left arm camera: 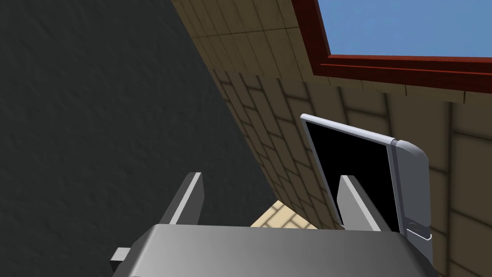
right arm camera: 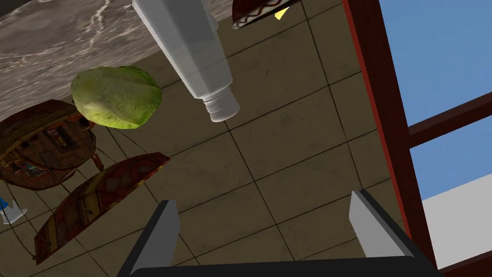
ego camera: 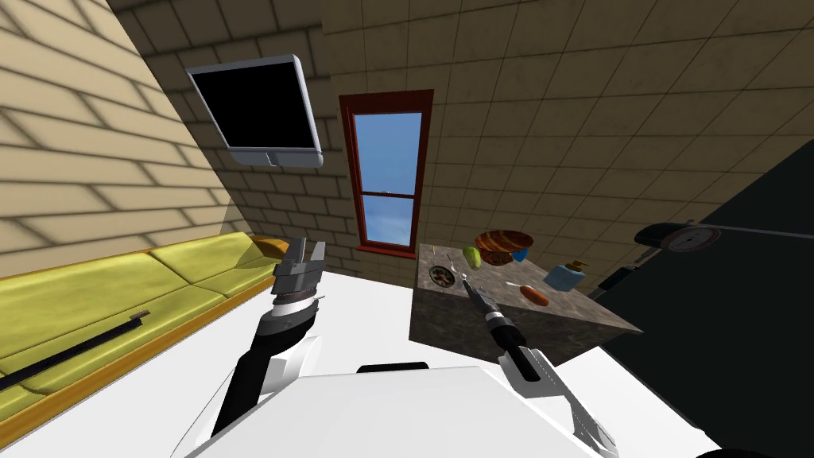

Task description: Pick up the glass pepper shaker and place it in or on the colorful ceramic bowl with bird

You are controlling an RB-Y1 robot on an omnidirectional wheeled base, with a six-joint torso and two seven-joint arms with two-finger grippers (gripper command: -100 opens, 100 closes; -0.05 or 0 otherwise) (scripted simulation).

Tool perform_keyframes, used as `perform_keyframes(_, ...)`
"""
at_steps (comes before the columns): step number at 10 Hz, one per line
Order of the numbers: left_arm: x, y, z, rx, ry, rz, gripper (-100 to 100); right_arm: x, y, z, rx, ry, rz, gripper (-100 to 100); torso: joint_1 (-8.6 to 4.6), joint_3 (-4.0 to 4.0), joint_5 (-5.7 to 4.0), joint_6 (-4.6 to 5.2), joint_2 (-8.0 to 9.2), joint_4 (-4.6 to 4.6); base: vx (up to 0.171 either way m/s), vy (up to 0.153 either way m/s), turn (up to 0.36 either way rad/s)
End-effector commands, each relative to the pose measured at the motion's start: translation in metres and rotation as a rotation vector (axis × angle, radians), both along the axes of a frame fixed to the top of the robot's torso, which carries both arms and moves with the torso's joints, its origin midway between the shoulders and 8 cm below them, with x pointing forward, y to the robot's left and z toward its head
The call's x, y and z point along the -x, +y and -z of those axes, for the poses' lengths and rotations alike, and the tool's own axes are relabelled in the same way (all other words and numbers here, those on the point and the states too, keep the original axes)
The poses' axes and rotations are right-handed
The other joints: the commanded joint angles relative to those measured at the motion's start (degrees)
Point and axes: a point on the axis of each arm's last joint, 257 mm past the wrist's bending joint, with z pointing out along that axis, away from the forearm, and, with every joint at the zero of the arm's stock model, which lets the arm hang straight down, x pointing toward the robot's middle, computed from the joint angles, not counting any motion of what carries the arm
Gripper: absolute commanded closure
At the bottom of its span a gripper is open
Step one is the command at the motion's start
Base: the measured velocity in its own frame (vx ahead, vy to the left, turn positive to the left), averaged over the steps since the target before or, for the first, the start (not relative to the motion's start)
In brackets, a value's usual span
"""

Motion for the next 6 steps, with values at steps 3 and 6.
perform_keyframes(3, 0.0, 0.0, 0.0, 0.0, 0.0, 0.0, 0, -0.002, -0.036, 0.02, 0.156, 0.093, 0.053, -100, -0.1, -0.04, -0.02, 0.0, -0.07, -0.02, 0.093, 0.093, -0.059)
perform_keyframes(6, 0.0, 0.0, 0.0, 0.0, 0.0, 0.0, 0, 0.0, -0.059, 0.033, 0.258, 0.157, 0.085, -100, -0.15, -0.05, -0.02, -0.01, -0.08, -0.02, 0.088, 0.079, -0.054)
